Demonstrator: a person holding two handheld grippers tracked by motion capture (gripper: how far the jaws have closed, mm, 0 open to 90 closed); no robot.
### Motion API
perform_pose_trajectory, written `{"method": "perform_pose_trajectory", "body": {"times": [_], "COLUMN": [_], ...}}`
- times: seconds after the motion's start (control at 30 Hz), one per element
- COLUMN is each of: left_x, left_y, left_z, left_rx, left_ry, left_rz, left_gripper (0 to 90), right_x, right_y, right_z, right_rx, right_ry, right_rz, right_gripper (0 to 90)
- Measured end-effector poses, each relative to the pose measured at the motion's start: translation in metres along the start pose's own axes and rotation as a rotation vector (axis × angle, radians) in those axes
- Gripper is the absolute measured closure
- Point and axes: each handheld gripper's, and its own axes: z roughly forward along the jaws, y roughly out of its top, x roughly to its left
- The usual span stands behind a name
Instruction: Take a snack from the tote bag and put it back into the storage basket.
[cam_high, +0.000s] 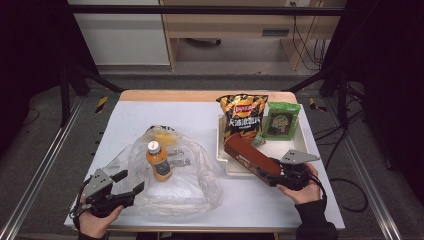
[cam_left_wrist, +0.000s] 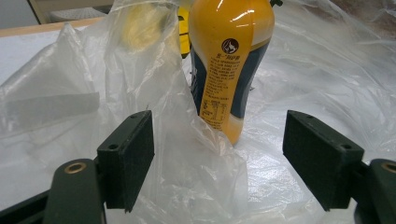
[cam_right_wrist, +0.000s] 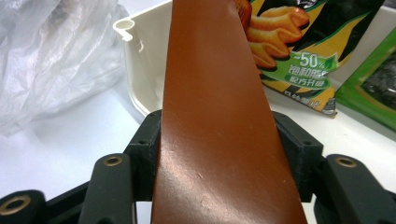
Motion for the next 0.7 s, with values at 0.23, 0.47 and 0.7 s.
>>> {"method": "perform_pose_trajectory", "body": {"times": [0.23,0.47,0.7], "left_x": [0.000,0.000,0.000], "left_y": [-0.001,-0.001,-0.002], "left_z": [0.001,0.002,0.003], "left_rx": [0.007,0.007,0.010], "left_ry": [-0.001,-0.003,-0.004], "left_rz": [0.002,0.000,-0.001], "left_gripper": [24.0,24.0,24.1], "right_x": [0.000,-0.003,-0.003], "right_y": [-0.001,-0.001,-0.002], "right_z": [0.009,0.019,0.022], "right_rx": [0.037,0.061,0.029], "right_ry": [0.015,0.031,0.013], "right_rz": [-0.007,0.003,0.017], "right_gripper": [43.7,43.3,40.7]}}
